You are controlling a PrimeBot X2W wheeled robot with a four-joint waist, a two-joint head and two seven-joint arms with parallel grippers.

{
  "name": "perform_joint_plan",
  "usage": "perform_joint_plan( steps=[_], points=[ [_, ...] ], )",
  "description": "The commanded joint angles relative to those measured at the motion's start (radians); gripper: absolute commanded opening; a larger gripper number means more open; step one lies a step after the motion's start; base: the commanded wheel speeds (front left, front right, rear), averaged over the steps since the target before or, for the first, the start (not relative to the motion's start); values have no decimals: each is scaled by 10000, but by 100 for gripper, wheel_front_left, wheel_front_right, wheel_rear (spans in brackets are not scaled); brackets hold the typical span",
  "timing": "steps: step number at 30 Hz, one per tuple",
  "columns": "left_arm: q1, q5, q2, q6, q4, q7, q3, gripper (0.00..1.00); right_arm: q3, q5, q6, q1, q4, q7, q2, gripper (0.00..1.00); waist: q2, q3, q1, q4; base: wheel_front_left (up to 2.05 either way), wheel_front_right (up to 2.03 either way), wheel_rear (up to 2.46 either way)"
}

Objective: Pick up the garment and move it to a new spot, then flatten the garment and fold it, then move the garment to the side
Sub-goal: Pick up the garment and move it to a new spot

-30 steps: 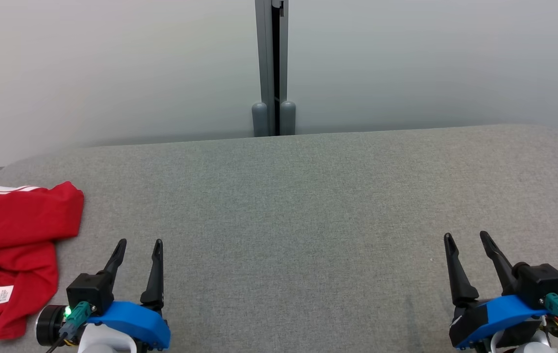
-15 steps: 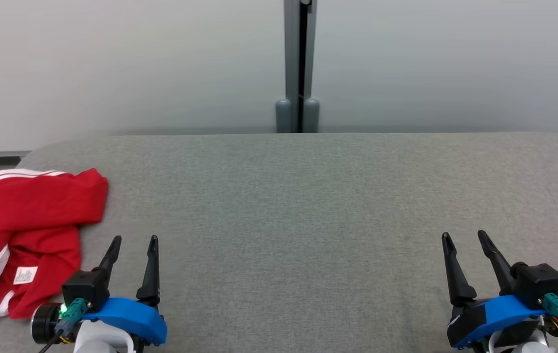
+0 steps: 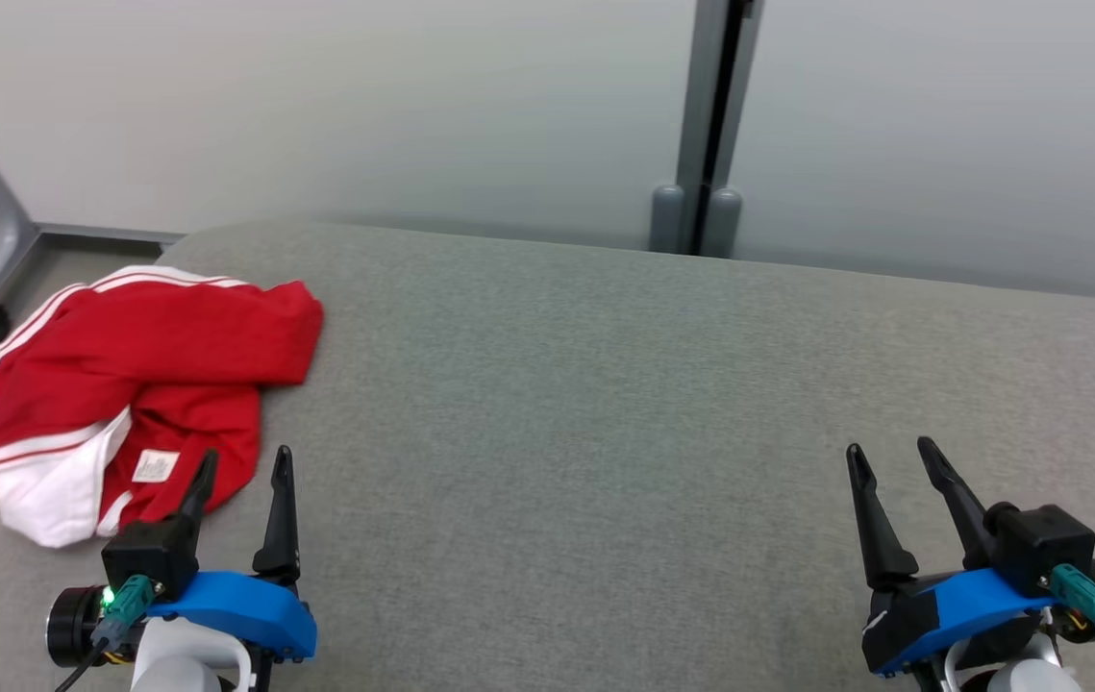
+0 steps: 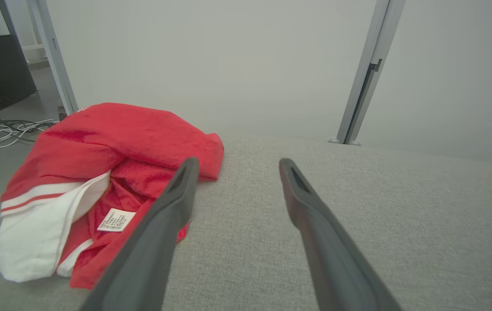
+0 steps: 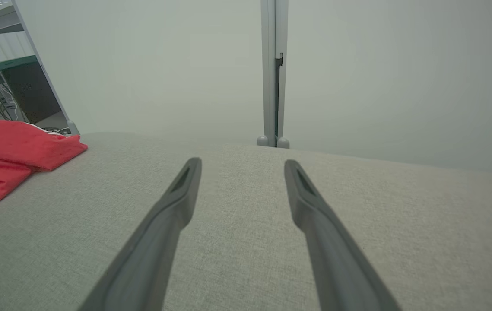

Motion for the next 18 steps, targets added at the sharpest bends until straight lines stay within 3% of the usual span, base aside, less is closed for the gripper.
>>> perform_joint_plan(
  steps=[1,18],
  points=[
    [-132,9,15,49,-35,-47,46,100,-2,-25,18,-126,-65,14,-35,100,0,115,0,199,0,0,0],
    [-56,-5,-106,124,-228,-46,460,100,250,13,12,-178,-387,204,-97,100,0,325,0,1583,0,0,0]
  ],
)
